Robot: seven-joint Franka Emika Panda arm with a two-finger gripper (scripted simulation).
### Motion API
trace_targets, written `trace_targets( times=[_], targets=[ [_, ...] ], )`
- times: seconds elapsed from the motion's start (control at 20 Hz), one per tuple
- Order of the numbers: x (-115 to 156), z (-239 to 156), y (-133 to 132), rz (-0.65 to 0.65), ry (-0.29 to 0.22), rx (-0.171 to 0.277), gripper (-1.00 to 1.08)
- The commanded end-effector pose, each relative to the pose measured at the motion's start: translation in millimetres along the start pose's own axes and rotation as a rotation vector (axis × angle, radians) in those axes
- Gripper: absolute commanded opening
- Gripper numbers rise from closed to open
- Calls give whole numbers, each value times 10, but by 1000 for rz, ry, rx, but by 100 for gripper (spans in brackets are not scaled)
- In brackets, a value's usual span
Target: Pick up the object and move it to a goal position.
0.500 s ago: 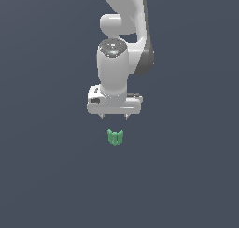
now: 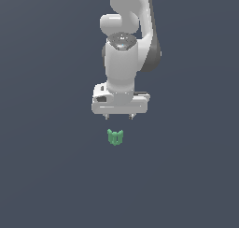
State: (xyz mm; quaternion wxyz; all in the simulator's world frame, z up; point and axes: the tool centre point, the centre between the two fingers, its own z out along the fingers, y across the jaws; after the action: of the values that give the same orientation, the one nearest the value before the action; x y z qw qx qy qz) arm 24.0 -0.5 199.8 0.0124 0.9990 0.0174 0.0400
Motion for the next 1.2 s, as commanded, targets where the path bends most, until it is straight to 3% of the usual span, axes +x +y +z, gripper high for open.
trace_targets(
  times=[0.0,0.55,1.15],
  targets=[
    [28,-35,-40,-2,9,-1,100],
    [30,-2,-22,-58,2,-1,100],
    [64,101,11,-292,-14,1,100]
  ],
)
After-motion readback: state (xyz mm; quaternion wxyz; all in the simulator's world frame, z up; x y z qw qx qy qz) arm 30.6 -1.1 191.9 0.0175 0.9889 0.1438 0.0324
